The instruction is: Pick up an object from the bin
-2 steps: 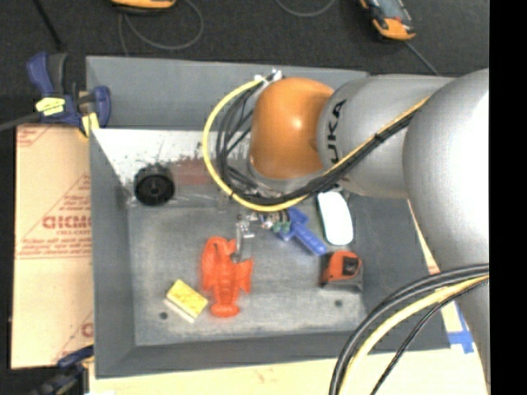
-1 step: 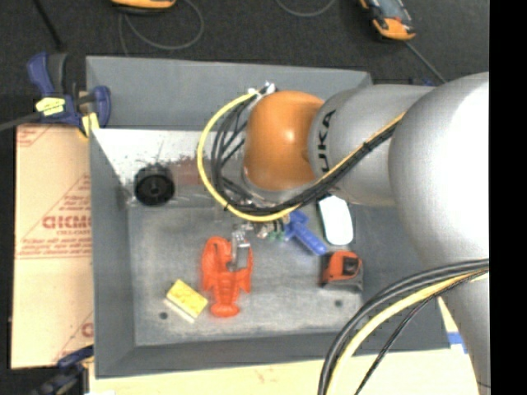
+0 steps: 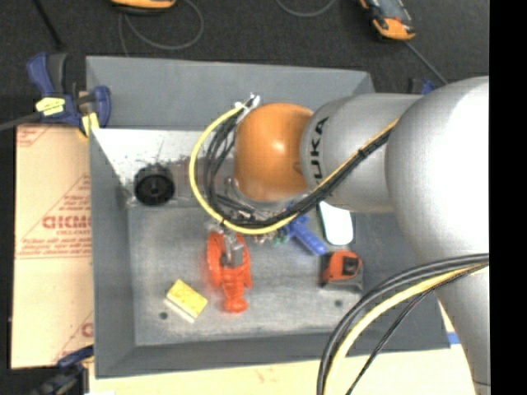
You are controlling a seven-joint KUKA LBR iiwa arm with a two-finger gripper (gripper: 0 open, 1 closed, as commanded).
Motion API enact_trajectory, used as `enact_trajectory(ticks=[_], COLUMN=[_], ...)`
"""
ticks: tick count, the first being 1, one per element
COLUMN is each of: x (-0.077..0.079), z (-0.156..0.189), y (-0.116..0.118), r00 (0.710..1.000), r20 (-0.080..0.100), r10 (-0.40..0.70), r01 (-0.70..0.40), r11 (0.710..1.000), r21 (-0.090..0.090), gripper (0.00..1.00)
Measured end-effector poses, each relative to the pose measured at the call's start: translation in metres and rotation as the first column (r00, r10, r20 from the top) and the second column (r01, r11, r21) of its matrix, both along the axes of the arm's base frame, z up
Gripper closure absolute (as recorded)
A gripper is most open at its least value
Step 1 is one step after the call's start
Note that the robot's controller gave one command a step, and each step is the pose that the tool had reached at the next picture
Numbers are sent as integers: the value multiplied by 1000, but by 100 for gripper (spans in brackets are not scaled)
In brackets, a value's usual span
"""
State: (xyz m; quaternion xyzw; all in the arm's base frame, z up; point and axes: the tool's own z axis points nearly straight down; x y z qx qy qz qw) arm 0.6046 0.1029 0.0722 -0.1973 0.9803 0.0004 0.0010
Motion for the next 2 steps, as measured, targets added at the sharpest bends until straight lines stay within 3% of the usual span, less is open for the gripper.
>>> enact_trajectory(ticks=[1,2], x=[0,0], z=[0,-1], y=[0,0], r00=[1000,1000], r20=[0,1], r10=[-3,-3], r01=[3,3], r11=[1000,1000], r21=[0,1], gripper=[100,0])
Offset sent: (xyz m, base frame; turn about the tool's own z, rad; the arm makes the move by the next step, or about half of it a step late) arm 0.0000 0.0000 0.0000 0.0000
